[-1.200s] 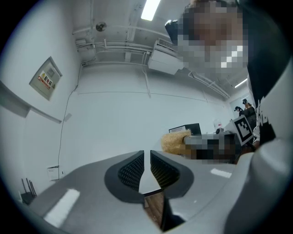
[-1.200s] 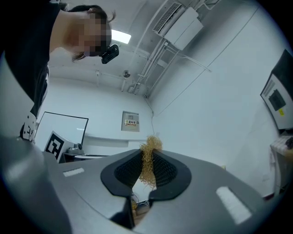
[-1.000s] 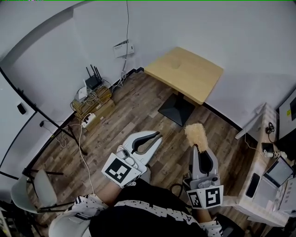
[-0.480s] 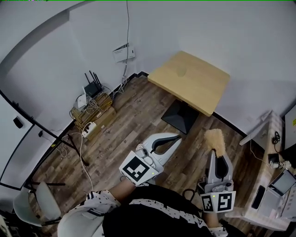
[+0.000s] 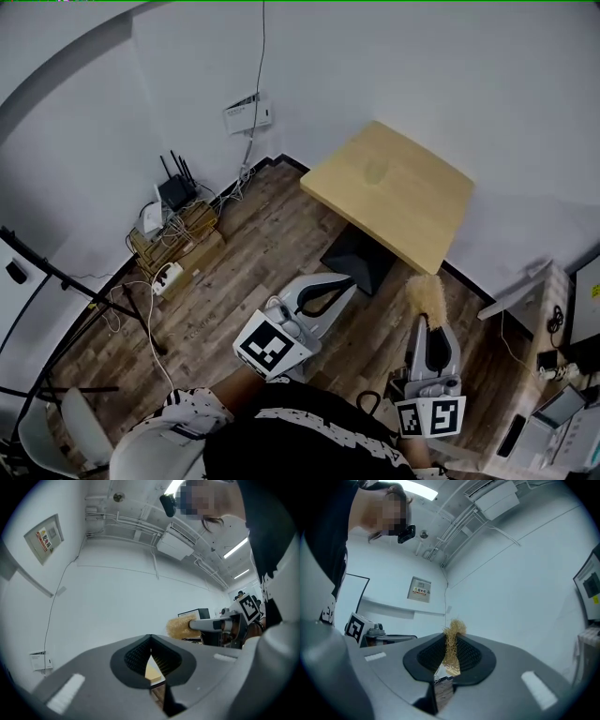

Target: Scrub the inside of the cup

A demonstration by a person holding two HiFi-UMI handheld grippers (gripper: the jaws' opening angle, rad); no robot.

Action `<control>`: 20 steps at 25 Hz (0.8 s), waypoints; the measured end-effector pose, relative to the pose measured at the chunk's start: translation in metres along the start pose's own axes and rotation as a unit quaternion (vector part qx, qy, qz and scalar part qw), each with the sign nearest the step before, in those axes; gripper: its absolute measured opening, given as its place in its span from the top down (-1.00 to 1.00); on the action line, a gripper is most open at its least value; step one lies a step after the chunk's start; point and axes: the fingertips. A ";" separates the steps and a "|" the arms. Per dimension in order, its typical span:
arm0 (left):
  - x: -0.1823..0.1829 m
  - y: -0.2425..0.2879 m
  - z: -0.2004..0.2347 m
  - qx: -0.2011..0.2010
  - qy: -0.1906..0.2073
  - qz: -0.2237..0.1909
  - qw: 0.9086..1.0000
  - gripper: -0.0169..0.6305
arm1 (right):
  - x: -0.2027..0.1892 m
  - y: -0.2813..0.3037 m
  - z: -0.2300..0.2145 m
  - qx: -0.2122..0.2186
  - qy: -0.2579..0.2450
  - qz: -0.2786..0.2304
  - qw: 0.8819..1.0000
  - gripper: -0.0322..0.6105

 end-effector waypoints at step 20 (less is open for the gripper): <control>-0.020 0.015 0.150 -0.013 -0.019 0.014 1.000 0.94 | -0.032 0.135 0.015 -0.049 -0.019 0.040 0.998 0.69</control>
Point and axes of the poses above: the fingertips, and each gripper's own axes: y forward along the fingers, z to its left, x out of its top, and after that the axes turned 4 degrees about x, right-handed
